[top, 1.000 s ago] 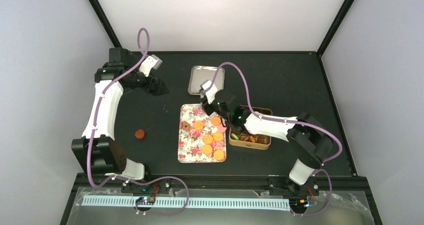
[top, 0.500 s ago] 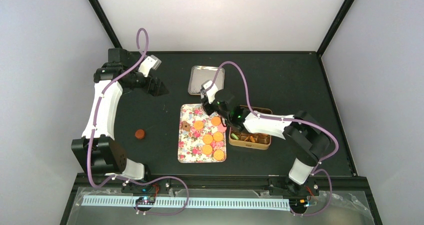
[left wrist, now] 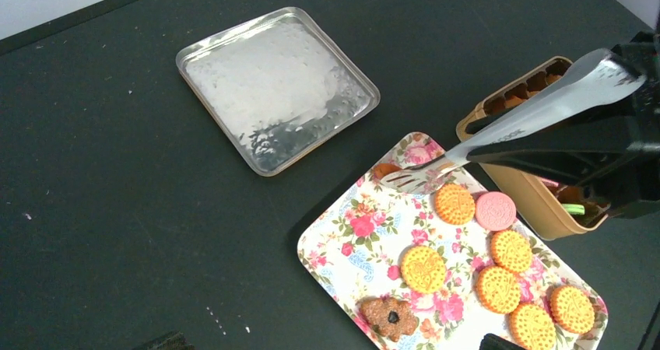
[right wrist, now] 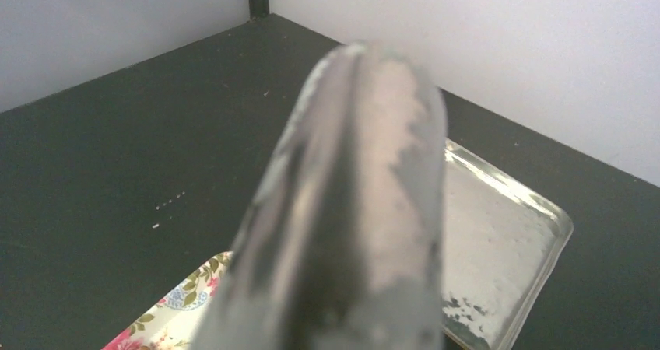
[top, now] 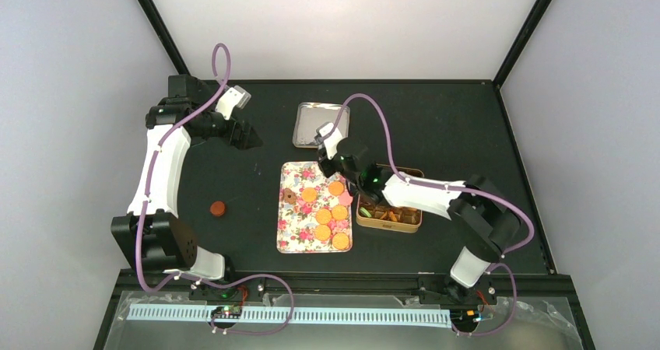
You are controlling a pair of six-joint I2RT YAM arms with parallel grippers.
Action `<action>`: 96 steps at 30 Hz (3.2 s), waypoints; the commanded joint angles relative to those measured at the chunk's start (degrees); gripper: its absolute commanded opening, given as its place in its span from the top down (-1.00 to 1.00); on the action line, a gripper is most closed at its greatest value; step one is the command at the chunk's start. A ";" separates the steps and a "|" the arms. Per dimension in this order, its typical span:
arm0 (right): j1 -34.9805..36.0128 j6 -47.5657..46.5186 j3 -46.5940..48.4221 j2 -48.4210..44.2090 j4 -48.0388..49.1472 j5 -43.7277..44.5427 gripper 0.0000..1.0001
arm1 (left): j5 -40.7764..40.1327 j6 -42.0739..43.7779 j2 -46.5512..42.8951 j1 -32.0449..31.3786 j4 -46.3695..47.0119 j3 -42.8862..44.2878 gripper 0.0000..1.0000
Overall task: Pack the cookies
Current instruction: Pick up the fake cookies from the plate, then place the fake cookies in the empty pocket of the box.
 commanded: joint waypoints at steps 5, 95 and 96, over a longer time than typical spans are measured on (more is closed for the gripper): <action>-1.07 -1.32 -0.53 -12.85 -3.75 2.37 0.98 | 2.11 1.36 0.42 0.48 -0.53 2.01 -0.98; -1.80 2.54 -5.46 -45.54 -52.81 17.05 0.44 | 7.51 6.53 2.02 0.39 -2.58 2.89 -0.97; -1.77 2.32 -5.42 -44.81 -52.78 17.01 0.44 | 7.47 6.62 1.93 0.43 -2.67 2.89 -0.98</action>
